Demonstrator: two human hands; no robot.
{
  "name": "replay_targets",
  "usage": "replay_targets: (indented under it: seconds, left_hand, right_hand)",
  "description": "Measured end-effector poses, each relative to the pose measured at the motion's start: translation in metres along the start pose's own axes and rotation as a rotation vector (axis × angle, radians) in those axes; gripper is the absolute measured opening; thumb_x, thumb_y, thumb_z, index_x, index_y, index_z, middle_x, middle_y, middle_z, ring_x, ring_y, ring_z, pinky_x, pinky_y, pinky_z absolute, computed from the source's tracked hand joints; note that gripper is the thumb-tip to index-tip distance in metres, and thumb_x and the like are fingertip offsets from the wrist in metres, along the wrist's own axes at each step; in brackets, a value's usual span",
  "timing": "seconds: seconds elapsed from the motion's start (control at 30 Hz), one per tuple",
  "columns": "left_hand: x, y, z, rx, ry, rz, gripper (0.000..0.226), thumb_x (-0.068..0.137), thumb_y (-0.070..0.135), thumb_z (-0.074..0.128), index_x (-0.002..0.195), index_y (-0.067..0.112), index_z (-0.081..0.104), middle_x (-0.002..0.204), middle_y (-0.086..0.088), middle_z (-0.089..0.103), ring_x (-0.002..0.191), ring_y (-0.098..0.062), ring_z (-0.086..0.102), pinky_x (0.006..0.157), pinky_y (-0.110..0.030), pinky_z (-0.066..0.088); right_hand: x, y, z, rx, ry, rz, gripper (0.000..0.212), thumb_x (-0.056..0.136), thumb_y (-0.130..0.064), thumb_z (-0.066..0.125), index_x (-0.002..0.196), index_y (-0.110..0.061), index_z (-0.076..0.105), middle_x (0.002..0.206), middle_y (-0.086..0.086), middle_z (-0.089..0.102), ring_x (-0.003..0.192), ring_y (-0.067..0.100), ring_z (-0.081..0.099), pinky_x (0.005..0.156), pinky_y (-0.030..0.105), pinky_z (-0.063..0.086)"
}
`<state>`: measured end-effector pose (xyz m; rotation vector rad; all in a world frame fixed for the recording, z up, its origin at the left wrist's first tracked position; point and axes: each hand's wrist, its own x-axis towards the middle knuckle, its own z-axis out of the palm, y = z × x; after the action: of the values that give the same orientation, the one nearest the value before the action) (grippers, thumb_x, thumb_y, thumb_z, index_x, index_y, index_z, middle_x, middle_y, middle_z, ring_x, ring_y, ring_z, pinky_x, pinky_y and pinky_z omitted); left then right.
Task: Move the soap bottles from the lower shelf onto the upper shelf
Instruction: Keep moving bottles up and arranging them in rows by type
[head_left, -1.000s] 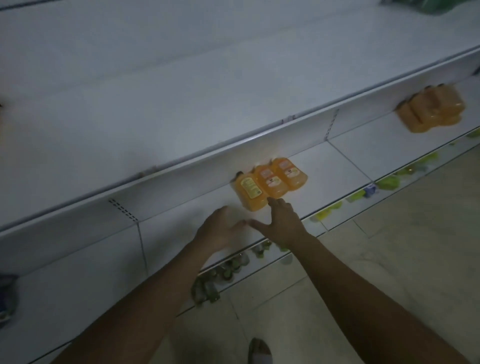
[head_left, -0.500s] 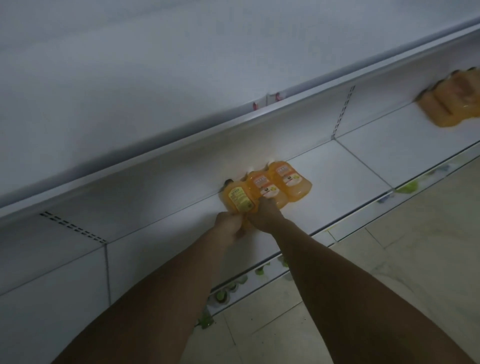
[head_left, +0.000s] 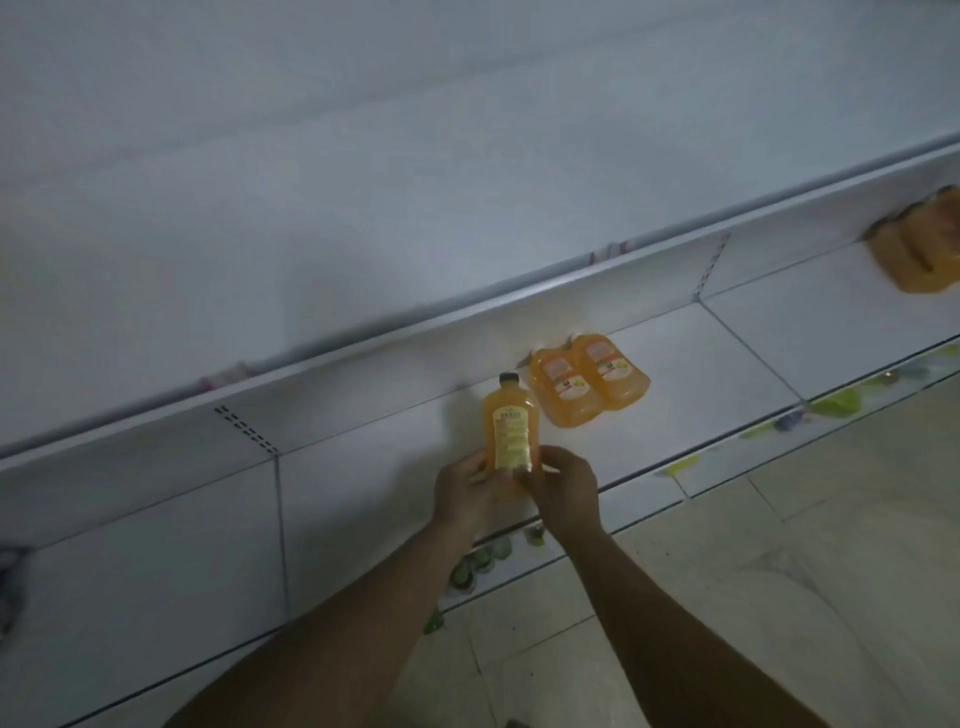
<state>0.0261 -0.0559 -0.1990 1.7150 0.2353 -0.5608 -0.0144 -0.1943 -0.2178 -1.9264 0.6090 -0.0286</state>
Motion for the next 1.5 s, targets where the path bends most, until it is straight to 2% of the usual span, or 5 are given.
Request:
replay_targets:
  seconds: [0.47,0.8,1.03,1.2,1.5]
  left_hand:
    - [-0.256,0.059,-0.184,0.031,0.164,0.382,0.044,0.082,0.006,0.084,0.118,0.031,0.075,0.112,0.010,0.077,0.104,-0.005,0.070,0.080,-0.014,0.055]
    - [-0.380,0.088,-0.328,-0.043,0.485,0.650,0.047,0.074,0.009,0.085,0.117,0.028,0.076,0.116,0.010,0.073,0.111,-0.009,0.069,0.087,-0.022,0.060]
    - [-0.402,0.137,-0.424,0.039,0.745,0.769,0.043,0.077,0.009,0.085,0.116,0.019,0.073,0.120,0.009,0.065,0.104,0.012,0.062,0.079,-0.005,0.053]
    - [-0.380,0.171,-0.479,0.118,0.757,0.776,0.043,0.085,0.019,0.083,0.107,0.054,0.068,0.110,0.013,0.066,0.100,0.013,0.062,0.074,-0.001,0.048]
    - [-0.325,0.179,-0.514,0.184,0.732,0.689,0.041,0.087,0.019,0.081,0.121,0.036,0.069,0.118,0.007,0.063,0.105,-0.013,0.067,0.086,-0.017,0.054]
  right_hand:
    - [-0.248,-0.162,0.023,0.265,-0.045,-0.237,0.054,0.076,-0.014,0.089,0.120,-0.036,0.067,0.115,-0.014,0.071,0.105,0.003,0.069,0.076,0.025,0.061]
    - [-0.348,-0.315,0.083,0.226,-0.257,-0.633,0.063,0.071,-0.018,0.092,0.123,-0.040,0.065,0.115,-0.021,0.068,0.112,0.002,0.066,0.082,0.019,0.060]
    - [-0.357,-0.418,0.155,0.161,-0.274,-0.905,0.052,0.082,-0.029,0.085,0.128,-0.038,0.061,0.117,-0.026,0.066,0.108,-0.004,0.062,0.084,0.008,0.049]
    - [-0.330,-0.472,0.211,0.105,-0.315,-0.945,0.045,0.091,-0.028,0.076,0.134,-0.030,0.062,0.121,-0.016,0.068,0.106,-0.001,0.064,0.089,0.024,0.059]
    - [-0.287,-0.493,0.260,-0.023,-0.286,-0.883,0.036,0.091,-0.022,0.074,0.126,-0.021,0.065,0.118,-0.007,0.071,0.105,0.008,0.066,0.094,0.033,0.058]
